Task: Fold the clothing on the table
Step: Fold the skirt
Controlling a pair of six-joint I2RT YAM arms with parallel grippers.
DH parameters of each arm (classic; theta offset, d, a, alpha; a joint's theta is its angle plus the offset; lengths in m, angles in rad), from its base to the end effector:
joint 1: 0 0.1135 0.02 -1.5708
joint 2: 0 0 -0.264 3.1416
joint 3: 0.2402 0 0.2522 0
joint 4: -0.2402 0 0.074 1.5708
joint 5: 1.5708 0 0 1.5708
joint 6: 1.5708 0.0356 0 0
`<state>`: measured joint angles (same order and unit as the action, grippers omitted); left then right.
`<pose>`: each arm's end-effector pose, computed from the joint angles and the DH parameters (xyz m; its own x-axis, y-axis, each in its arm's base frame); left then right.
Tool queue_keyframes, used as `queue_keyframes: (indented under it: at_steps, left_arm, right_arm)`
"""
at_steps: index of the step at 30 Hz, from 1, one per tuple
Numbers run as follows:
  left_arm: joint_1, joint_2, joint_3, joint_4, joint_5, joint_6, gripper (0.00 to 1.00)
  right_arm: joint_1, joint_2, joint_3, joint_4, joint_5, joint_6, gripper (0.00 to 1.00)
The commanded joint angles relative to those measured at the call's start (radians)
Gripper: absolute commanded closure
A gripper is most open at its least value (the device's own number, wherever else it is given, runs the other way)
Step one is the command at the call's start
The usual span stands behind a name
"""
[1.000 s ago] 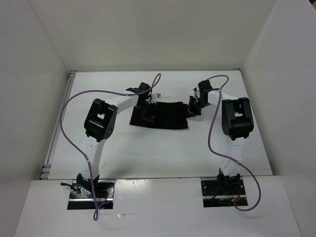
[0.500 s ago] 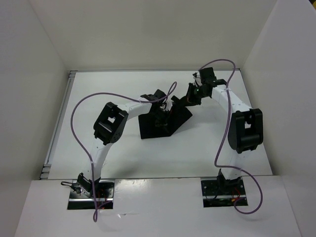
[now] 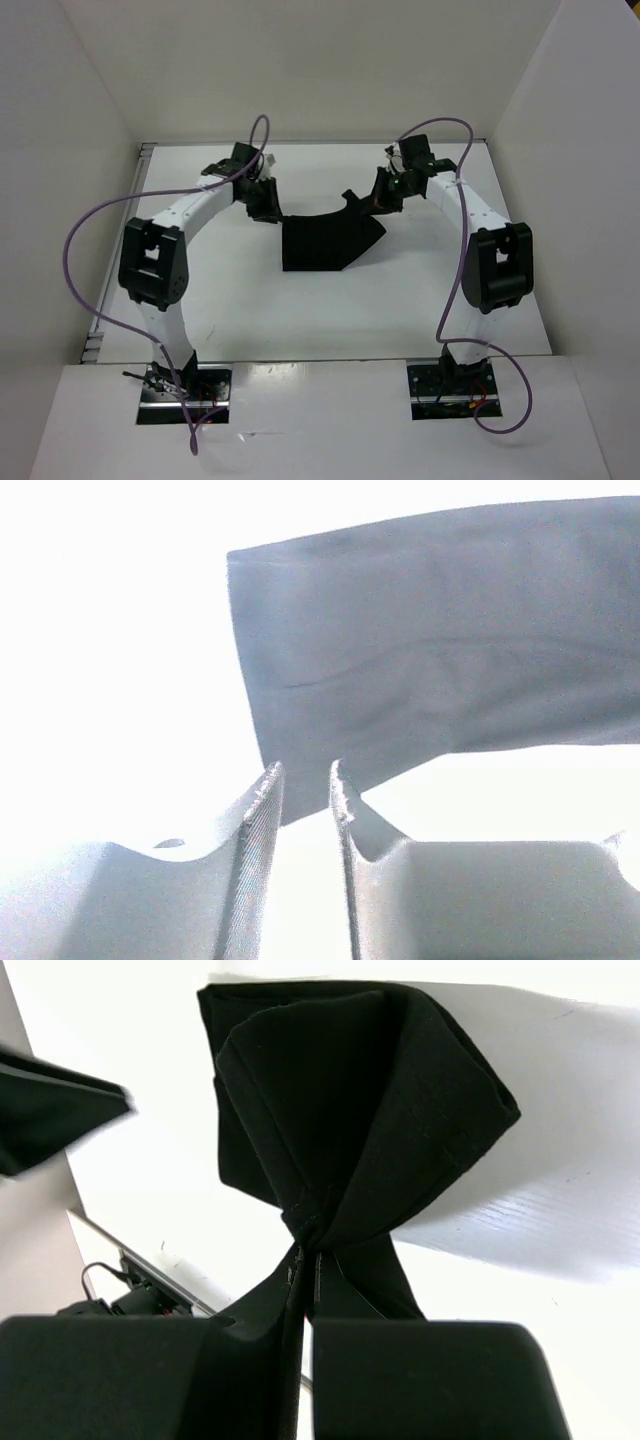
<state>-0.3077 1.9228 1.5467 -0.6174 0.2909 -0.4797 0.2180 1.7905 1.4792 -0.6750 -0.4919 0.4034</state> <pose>0.3971 -0.1369 0.2366 -0.9112 -0.1743 -0.3732 0.0212 0.8850 -0.4651 0.3744 0.1002 0.2654 -0.9236 0.1498 -0.3529 -0.0897 0.8105 0.5789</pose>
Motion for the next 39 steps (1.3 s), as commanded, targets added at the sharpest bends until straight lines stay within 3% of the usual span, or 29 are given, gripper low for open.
queue_keyframes:
  at_steps: [1,5,12,22,39]
  left_arm:
    - [0.016,-0.042,-0.112,-0.015,-0.127,-0.022,0.70]
    - [0.028,-0.004,-0.184,0.019,-0.118,-0.033,0.80]
    - [0.010,0.067,-0.223,0.109,-0.042,-0.062,0.84]
    - [-0.010,0.094,-0.243,0.174,0.060,-0.105,0.85]
    - [-0.010,0.051,-0.261,0.165,0.060,-0.114,0.85]
  right_arm:
    - [0.012,-0.033,0.044,-0.021,0.007,-0.002,1.00]
    - [0.032,-0.033,0.075,-0.043,0.007,-0.002,1.00]
    - [0.110,0.000,0.124,-0.052,0.007,0.008,1.00]
    - [0.279,0.194,0.222,0.029,0.009,0.069,1.00]
    - [0.376,0.443,0.440,0.057,0.006,0.132,1.00]
